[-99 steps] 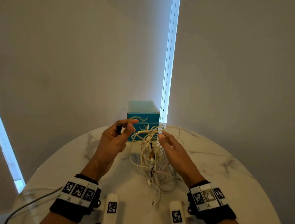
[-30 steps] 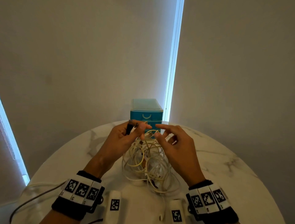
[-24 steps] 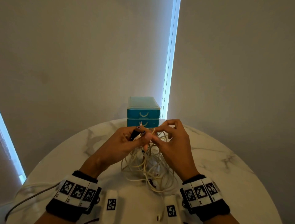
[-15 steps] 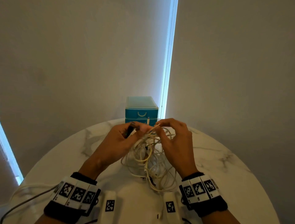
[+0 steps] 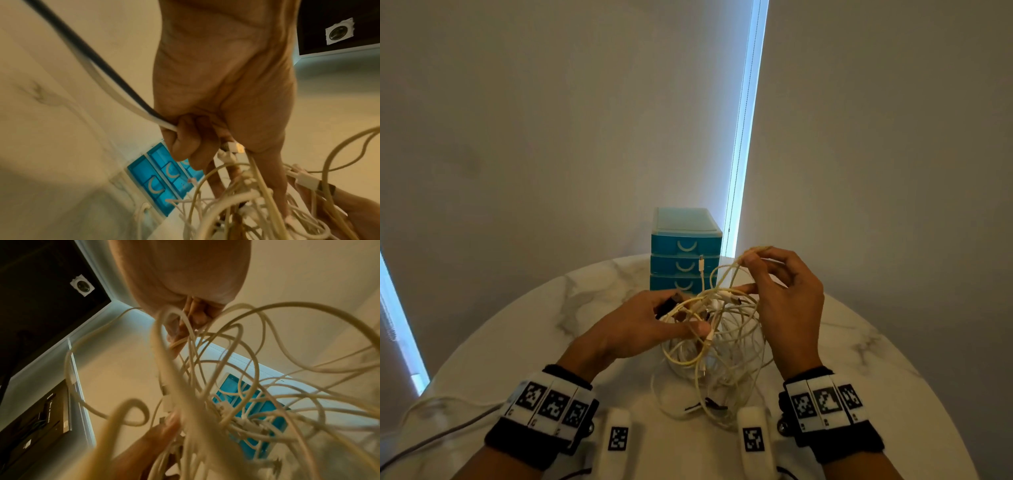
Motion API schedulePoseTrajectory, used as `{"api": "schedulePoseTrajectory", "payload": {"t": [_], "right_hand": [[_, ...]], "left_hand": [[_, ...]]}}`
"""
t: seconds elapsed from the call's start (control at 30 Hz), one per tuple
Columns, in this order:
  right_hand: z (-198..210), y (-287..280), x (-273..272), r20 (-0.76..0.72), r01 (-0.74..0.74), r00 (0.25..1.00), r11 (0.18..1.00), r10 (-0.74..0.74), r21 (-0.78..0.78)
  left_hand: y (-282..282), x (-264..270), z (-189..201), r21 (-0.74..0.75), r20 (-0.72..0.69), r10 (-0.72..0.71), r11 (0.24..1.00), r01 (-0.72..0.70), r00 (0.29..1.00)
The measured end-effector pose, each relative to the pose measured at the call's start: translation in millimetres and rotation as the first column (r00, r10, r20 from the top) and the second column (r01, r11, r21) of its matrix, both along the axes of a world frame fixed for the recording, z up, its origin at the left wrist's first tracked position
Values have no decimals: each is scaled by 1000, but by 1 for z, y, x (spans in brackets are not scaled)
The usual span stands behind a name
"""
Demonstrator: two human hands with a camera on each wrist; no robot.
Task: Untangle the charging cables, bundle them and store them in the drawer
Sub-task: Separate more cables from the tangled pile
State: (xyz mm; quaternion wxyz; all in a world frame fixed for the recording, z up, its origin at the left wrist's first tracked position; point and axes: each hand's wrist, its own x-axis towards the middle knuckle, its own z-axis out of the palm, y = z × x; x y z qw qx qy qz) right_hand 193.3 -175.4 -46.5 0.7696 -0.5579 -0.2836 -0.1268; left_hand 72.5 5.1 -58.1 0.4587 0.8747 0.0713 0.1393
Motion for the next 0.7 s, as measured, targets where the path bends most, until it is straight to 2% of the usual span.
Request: {"api": "schedulePoseTrajectory", "payload": {"t": [0.1, 0.17, 0.27, 0.37, 0.43, 0.47, 0.5, 0.53, 0.6, 0.63, 0.7], "right_hand": [[4, -1, -2, -24, -41, 999, 996, 43, 79], [10, -2, -6, -44, -66, 996, 988, 73, 142], [19, -3, -12, -6, -90, 996, 979, 93, 181], [19, 0, -13, 64, -129, 991, 979, 121, 160], [16, 1, -9, 106, -189, 978, 975, 177, 119], [13, -1, -4, 102, -231, 970, 969, 223, 82], [9, -2, 2, 73, -276, 959, 961, 273, 26], [3, -4, 8, 24, -313, 949, 948, 314, -52], [-13, -8, 23, -79, -314, 949, 917, 304, -247], [-22, -10, 30, -104, -284, 959, 897, 264, -338], [-34, -14, 39, -122, -231, 973, 861, 196, -453]], "left_hand": [[-1, 1, 1, 60, 149, 48, 997, -58, 988], [0, 1, 3, 22, 326, 149, 986, -166, 933], [4, 2, 9, -85, 578, 303, 946, -314, 758], [10, -3, 14, -122, 724, 378, 893, -433, 576], [16, -4, 14, -84, 749, 383, 865, -495, 540], [21, -3, 11, -46, 738, 380, 852, -521, 557], [26, -2, 7, -4, 699, 381, 848, -529, 605], [31, -2, 2, 49, 619, 381, 855, -517, 687], [42, -3, -7, 234, 307, 333, 881, -410, 891], [45, -4, -10, 332, 106, 291, 891, -310, 951], [45, -6, -13, 435, -201, 197, 895, -93, 960]]}}
